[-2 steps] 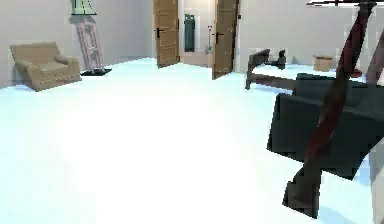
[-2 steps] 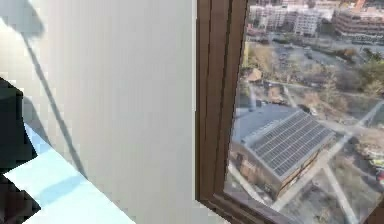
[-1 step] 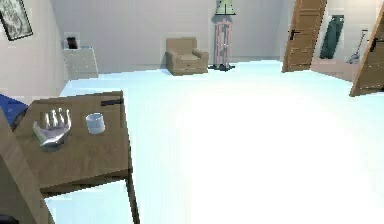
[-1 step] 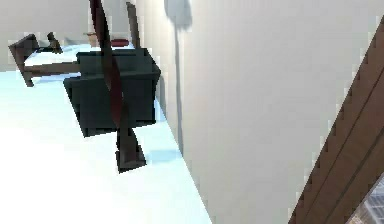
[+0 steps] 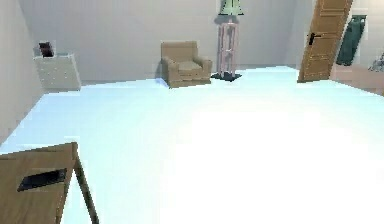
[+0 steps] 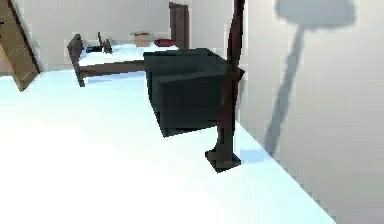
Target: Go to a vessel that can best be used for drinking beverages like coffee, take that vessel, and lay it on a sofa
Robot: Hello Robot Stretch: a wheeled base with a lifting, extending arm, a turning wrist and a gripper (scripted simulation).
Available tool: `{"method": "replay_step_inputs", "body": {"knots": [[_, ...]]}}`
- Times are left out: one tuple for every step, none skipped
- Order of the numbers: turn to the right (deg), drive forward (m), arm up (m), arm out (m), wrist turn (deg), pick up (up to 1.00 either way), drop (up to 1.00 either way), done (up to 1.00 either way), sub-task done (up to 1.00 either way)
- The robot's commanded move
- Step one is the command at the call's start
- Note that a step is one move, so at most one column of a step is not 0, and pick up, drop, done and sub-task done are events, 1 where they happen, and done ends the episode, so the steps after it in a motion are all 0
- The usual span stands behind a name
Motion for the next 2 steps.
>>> {"method": "replay_step_inputs", "body": {"knots": [[-15.0, 0.00, 0.00, 0.00, 0.0, 0.00, 0.00, 0.00, 0.00], [0.0, 0.10, 0.00, 0.00, 0.0, 0.00, 0.00, 0.00, 0.00]]}}
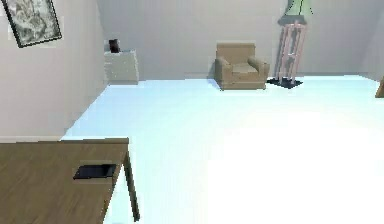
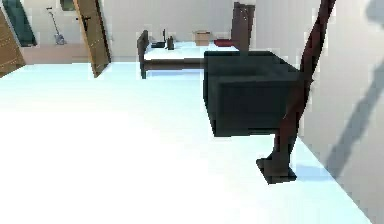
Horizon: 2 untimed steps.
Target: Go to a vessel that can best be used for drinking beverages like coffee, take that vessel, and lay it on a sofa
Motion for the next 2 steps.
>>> {"method": "replay_step_inputs", "body": {"knots": [[-45.0, 0.00, 0.00, 0.00, 0.0, 0.00, 0.00, 0.00, 0.00], [-45.0, 0.00, 0.00, 0.00, 0.0, 0.00, 0.00, 0.00, 0.00]]}}
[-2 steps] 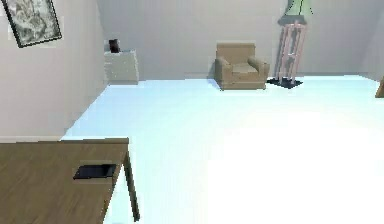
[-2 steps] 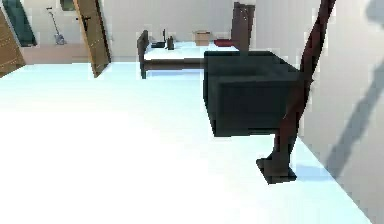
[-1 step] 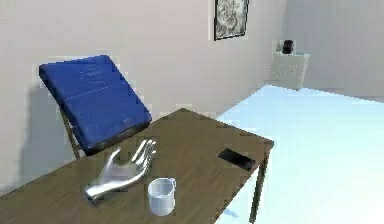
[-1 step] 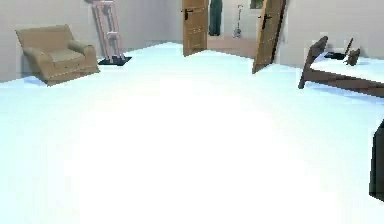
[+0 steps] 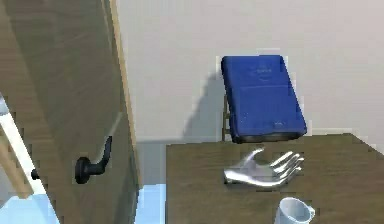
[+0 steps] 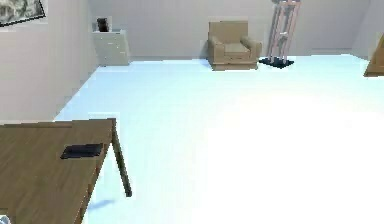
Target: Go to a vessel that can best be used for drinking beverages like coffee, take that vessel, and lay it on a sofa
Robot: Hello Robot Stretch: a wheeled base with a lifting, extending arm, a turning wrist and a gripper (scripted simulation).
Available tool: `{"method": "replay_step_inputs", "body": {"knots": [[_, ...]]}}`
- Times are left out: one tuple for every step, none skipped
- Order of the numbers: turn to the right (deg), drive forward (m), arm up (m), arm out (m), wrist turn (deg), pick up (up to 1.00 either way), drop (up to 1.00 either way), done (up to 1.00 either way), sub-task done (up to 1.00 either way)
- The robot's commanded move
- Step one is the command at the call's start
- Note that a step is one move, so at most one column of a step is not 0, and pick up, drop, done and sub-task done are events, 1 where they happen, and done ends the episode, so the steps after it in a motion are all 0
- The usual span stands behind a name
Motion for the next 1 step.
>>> {"method": "replay_step_inputs", "body": {"knots": [[-45.0, 0.00, 0.00, 0.00, 0.0, 0.00, 0.00, 0.00, 0.00]]}}
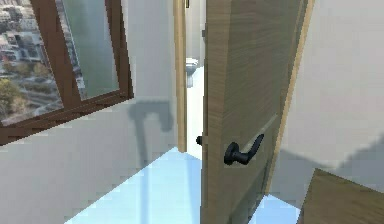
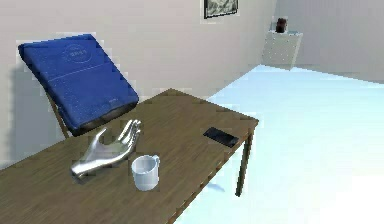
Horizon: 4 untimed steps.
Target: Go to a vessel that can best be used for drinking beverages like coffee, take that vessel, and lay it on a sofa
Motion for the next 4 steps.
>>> {"method": "replay_step_inputs", "body": {"knots": [[-9.0, 0.00, 0.00, 0.00, 0.0, 0.00, 0.00, 0.00, 0.00], [0.0, 0.00, 0.50, 0.00, 0.0, 0.00, 0.00, 0.00, 0.00], [0.0, 0.00, 0.32, 0.00, 0.0, 0.00, 0.00, 0.00, 0.00], [0.0, 0.00, 0.00, 0.26, 0.0, 0.00, 0.00, 0.00, 0.00]]}}
